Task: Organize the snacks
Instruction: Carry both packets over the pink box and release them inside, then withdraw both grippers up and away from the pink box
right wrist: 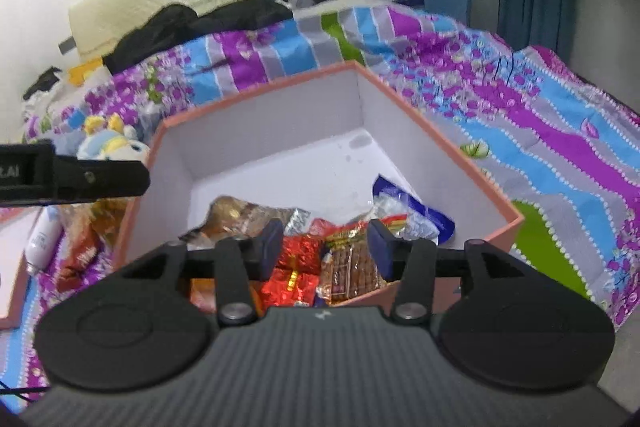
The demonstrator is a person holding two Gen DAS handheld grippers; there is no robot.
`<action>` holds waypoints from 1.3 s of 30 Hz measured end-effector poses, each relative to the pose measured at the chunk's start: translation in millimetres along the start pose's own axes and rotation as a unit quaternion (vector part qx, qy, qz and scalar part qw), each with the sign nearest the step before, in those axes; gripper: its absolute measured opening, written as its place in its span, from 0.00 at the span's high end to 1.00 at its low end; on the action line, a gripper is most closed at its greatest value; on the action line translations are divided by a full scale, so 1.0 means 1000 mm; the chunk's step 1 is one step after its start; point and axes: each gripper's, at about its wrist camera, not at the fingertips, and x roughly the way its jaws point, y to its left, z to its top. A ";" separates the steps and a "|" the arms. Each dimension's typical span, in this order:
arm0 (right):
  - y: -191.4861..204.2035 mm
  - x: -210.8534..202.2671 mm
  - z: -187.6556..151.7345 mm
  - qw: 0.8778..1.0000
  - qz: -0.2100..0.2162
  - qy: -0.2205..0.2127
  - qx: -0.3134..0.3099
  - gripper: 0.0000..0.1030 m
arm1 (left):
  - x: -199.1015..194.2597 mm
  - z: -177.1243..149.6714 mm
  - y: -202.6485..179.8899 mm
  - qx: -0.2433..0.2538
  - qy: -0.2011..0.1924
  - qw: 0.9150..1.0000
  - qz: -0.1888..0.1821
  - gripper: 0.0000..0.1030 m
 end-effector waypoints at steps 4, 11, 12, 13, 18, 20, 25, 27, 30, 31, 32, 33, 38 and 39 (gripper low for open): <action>0.008 -0.031 0.009 1.000 0.013 -0.027 -0.002 0.52 | -0.042 0.002 -0.006 0.001 -0.026 1.000 0.003 0.16; 0.027 -0.080 0.014 0.997 0.041 -0.063 -0.002 0.52 | -0.116 -0.007 -0.012 0.006 -0.063 0.998 0.018 0.16; 0.030 -0.086 0.014 0.997 0.043 -0.066 -0.003 0.52 | -0.125 -0.010 -0.012 0.006 -0.067 0.998 0.020 0.16; 0.033 -0.092 0.014 0.997 0.046 -0.070 -0.004 0.52 | -0.134 -0.013 -0.011 0.006 -0.070 0.997 0.022 0.16; 0.046 -0.115 0.010 0.995 0.057 -0.083 -0.014 0.52 | -0.170 -0.032 0.002 -0.001 -0.079 0.996 0.037 0.16; 0.051 -0.122 0.008 0.994 0.063 -0.086 -0.018 0.52 | -0.180 -0.039 0.007 -0.006 -0.080 0.996 0.040 0.16; 0.064 -0.133 -0.002 0.993 0.077 -0.081 -0.033 0.52 | -0.203 -0.056 0.015 -0.015 -0.088 0.995 0.054 0.16; 0.070 -0.134 -0.008 0.993 0.084 -0.077 -0.036 0.52 | -0.207 -0.062 0.017 -0.019 -0.088 0.994 0.056 0.16; 0.078 -0.136 -0.019 0.992 0.096 -0.072 -0.038 0.52 | -0.213 -0.072 0.021 -0.022 -0.090 0.994 0.060 0.16; 0.081 -0.137 -0.022 0.992 0.100 -0.070 -0.039 0.52 | -0.215 -0.076 0.023 -0.023 -0.090 0.994 0.063 0.16; 0.085 -0.138 -0.025 0.991 0.104 -0.068 -0.042 0.52 | -0.216 -0.079 0.024 -0.025 -0.089 0.993 0.067 0.16; 0.088 -0.138 -0.029 0.991 0.105 -0.068 -0.046 0.52 | -0.217 -0.081 0.027 -0.027 -0.088 0.993 0.072 0.16; 0.103 -0.139 -0.050 0.990 0.115 -0.058 -0.051 0.52 | -0.226 -0.104 0.034 -0.021 -0.089 0.991 0.093 0.16; 0.105 -0.139 -0.054 0.990 0.118 -0.057 -0.051 0.52 | -0.226 -0.111 0.036 -0.017 -0.088 0.991 0.101 0.16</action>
